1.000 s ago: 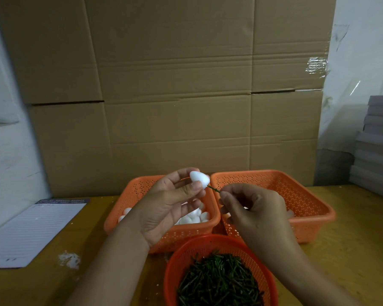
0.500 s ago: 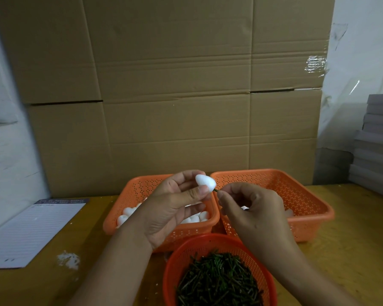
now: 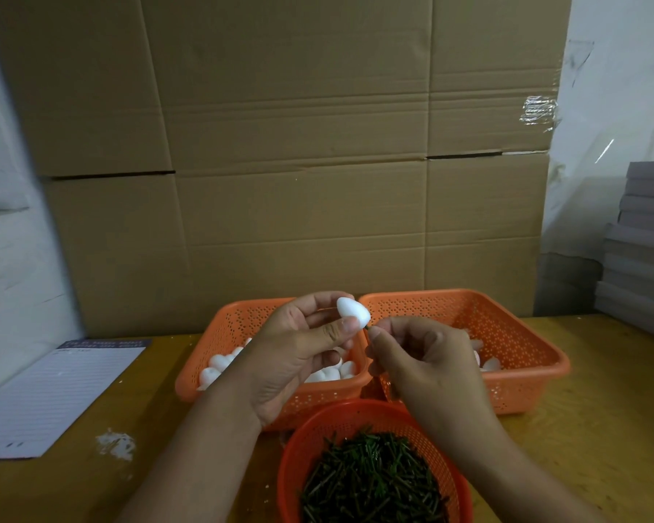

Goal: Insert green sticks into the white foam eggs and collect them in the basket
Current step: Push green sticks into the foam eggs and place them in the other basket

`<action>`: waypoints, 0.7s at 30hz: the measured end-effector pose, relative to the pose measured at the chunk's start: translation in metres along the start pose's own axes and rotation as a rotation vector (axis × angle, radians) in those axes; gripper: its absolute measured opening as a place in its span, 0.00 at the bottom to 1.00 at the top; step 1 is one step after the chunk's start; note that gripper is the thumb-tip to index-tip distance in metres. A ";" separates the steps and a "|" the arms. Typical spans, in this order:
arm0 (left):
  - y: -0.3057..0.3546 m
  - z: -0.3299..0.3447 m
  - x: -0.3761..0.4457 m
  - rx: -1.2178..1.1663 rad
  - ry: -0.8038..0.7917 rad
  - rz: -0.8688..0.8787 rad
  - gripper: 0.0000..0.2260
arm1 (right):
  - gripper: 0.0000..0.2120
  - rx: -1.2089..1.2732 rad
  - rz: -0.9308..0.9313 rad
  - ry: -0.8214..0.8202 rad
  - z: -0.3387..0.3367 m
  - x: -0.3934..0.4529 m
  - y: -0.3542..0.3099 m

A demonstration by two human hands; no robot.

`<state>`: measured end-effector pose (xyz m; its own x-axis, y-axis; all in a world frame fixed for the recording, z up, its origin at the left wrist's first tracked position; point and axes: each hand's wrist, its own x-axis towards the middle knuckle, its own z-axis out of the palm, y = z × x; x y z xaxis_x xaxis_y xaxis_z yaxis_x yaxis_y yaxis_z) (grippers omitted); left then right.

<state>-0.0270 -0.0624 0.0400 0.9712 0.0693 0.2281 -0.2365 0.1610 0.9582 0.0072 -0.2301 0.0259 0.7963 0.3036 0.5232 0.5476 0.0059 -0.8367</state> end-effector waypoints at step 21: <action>-0.003 0.010 -0.001 0.053 -0.027 0.038 0.18 | 0.08 0.664 0.518 -0.210 0.006 0.002 0.009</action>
<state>-0.0275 -0.0727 0.0387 0.9622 0.0476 0.2681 -0.2717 0.1060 0.9565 0.0126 -0.2238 0.0183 0.8038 0.5913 0.0645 -0.1862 0.3532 -0.9168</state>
